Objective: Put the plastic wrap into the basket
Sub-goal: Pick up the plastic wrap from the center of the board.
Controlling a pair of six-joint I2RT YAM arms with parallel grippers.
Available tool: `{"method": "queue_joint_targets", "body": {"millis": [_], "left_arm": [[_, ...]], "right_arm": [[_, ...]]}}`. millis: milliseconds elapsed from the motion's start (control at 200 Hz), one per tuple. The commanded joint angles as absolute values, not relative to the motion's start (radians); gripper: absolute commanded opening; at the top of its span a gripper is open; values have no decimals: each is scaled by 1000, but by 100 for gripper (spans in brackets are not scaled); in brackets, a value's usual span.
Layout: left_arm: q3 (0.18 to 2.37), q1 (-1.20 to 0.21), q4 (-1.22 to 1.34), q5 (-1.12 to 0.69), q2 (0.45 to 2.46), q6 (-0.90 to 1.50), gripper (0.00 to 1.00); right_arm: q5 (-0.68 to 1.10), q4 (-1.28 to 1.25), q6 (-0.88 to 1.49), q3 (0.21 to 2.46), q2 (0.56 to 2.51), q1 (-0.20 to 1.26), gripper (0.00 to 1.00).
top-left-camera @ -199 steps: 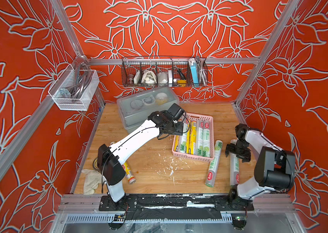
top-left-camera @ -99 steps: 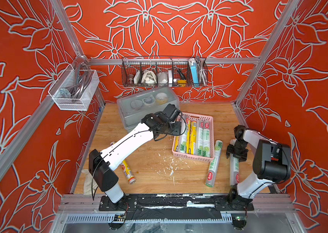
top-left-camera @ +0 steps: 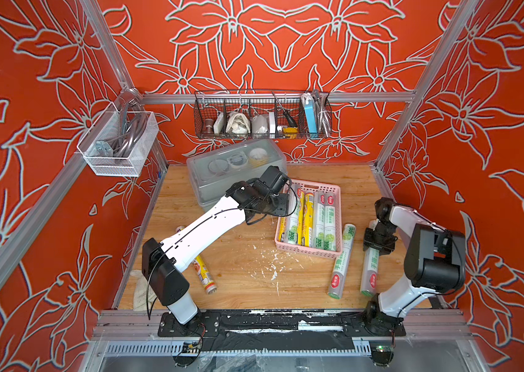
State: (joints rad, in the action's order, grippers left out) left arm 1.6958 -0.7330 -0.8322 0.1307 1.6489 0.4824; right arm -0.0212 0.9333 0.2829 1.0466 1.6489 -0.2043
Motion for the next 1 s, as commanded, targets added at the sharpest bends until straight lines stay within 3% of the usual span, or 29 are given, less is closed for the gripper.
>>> {"method": "queue_joint_targets", "body": {"millis": [0,170,445,781,996], "left_arm": [[1697,-735,-847,146,1648,471,63],[1698,-735,-857,155,1638,472,63],[1695,-735,-870,175,1618,479,63],[1689,-735,-889,207,1585,476,63],[1690,-735,-897,222,1582,468,63]], "right_arm": [[-7,1035,269,1139,1567,-200,37],[51,1170,306,1286,1518,-166,35],[34,1335,458,1593,1599,80,35],[114,1265,626,1782,1785,235,29],[144,1199,687,1841,1889,291,30]]}}
